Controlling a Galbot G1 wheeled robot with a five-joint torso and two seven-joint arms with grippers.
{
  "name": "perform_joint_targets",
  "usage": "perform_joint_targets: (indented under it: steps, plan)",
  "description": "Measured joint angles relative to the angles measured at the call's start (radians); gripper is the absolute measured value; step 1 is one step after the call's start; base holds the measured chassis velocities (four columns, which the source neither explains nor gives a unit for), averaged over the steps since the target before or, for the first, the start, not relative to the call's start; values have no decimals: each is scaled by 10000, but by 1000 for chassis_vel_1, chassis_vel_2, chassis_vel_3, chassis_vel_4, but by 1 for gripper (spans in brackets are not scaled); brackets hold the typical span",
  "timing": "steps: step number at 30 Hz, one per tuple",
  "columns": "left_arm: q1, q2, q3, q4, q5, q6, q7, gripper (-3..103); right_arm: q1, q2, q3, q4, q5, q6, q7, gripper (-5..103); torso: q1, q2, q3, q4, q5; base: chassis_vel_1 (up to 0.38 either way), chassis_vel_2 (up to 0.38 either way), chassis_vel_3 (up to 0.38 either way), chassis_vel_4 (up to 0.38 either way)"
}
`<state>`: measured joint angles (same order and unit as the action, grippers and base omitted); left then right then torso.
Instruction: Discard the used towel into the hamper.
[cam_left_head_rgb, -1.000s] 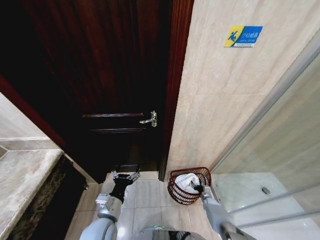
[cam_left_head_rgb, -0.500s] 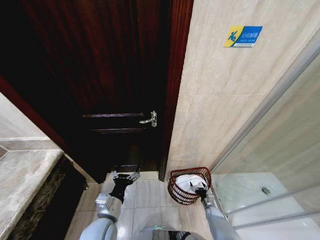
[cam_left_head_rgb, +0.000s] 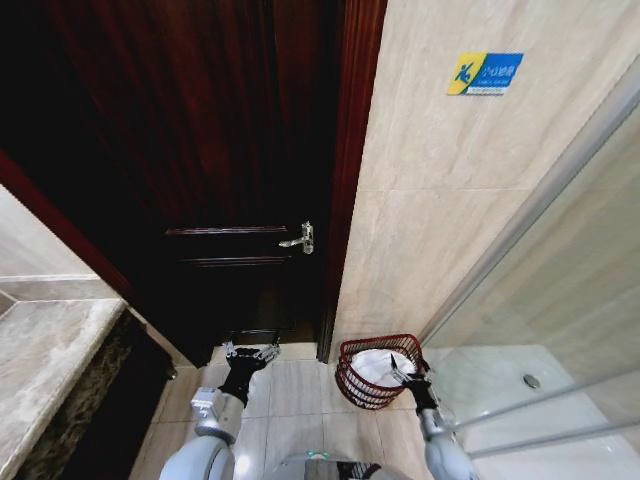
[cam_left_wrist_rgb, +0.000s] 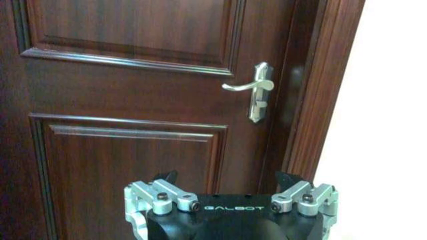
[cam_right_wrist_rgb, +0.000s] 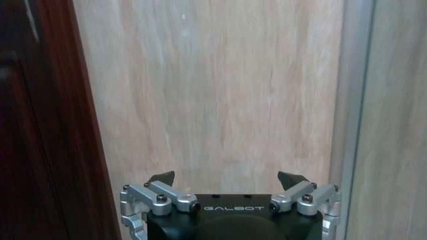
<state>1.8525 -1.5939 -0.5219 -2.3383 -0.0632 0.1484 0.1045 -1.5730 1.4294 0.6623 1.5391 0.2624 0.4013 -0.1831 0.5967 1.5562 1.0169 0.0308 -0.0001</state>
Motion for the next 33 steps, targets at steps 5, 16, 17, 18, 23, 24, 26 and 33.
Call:
perform_joint_targets:
  steps: [5, 16, 17, 18, 23, 24, 26, 33]
  plan:
    - [0, 0, 0, 0, 0, 0, -1, 99, -1381, 145, 294, 1641, 226, 111, 4, 100, 0, 0, 1, -2, -1, 0, 0, 0, 0]
    - [0, 1, 0, 0, 0, -1, -1, 99, -2942, 417, 470, 4162, 326, 863, 398, 100, 1, 0, 2, 0, 2, 0, 0, 0, 0]
    - [0, 0, 0, 0, 0, 0, -1, 99, -3060, 438, 492, 4461, 325, 882, 461, 100, 1, 0, 2, -1, 0, 0, 0, 0, 0]
    - [0, 0, 0, 0, 0, 0, -1, 99, -3158, 449, 516, 4755, 322, 883, 494, 100, 1, 0, 2, 0, 2, 0, 0, 0, 0]
    - [0, 0, 0, 0, 0, 0, -1, 99, -3389, 413, 601, 5524, 316, 793, 566, 100, 1, 0, 2, 0, 1, 0, 0, 0, 0]
    - [0, 0, 0, 0, 0, 0, -1, 99, -3439, 398, 640, 5781, 312, 730, 582, 100, 1, 0, 2, 0, 1, 0, 0, 0, 0]
    - [0, 0, 0, 0, 0, 0, -1, 99, -3472, 389, 709, 6146, 296, 651, 598, 100, 1, -2, 2, 0, 1, 0, 0, 0, 0]
    - [0, 1, 0, 0, 0, 0, -1, 99, -3581, 403, 892, 7042, 246, 530, 639, 100, 1, -2, 2, 0, 2, 0, 0, 0, 0]
